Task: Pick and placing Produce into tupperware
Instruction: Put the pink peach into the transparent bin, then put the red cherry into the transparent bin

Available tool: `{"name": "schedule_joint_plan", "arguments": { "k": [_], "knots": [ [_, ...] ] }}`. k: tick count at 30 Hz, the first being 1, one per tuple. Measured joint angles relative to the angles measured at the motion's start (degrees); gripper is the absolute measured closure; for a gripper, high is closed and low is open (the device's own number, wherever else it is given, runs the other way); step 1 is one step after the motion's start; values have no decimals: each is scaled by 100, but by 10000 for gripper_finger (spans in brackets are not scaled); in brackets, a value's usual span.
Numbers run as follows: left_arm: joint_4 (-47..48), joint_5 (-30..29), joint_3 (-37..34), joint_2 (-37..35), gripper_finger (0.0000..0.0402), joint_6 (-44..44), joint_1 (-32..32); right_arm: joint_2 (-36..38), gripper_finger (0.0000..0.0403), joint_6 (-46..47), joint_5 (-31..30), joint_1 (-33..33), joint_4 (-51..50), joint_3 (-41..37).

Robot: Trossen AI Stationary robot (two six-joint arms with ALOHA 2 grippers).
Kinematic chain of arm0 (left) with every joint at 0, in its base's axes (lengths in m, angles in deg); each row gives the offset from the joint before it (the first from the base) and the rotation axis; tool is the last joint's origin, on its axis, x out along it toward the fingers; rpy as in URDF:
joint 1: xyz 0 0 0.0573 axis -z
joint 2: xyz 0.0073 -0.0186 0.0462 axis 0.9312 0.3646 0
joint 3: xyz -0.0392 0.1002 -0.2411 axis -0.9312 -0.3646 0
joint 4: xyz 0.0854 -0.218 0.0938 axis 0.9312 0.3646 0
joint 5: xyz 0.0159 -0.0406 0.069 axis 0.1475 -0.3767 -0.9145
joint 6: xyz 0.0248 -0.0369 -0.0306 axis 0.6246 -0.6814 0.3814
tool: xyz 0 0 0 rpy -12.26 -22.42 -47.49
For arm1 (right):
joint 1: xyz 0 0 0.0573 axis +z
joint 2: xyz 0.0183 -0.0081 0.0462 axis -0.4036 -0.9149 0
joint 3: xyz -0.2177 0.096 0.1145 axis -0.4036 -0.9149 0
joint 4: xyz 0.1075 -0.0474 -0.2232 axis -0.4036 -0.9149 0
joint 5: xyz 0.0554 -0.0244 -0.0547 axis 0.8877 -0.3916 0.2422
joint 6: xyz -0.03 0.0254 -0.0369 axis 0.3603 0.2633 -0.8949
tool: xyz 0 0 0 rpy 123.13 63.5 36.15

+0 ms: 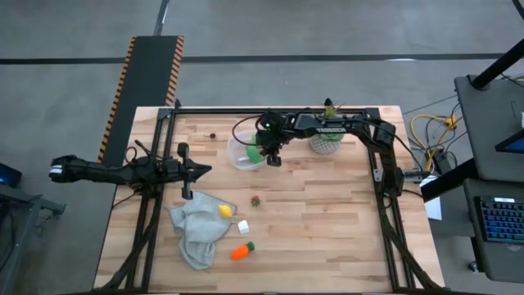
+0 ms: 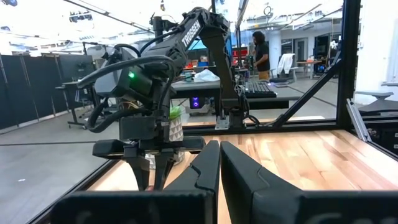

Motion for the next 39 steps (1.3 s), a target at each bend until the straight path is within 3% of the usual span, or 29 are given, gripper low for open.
{"name": "schedule_joint_plan", "arguments": {
  "k": [11, 19, 27, 34, 39],
  "knots": [
    [-1, 0, 0, 0, 402, 0, 2, 0, 276, 69, -4, -4, 2, 0],
    [-1, 0, 1, 0, 402, 0, 2, 249, 262, 329, 21, 5, -265, 87],
    [-3, 1, 0, -2, 402, -1, 2, 1567, 279, 633, 714, 421, -553, -135],
    [-140, 12, 2, 0, 402, -2, 2, 3058, 299, 826, -133, 1518, -75, -889],
    [-139, 56, 20, 4, 402, -4, 2, 4143, 313, 900, -145, 2097, 698, -1941]
  ]
}}
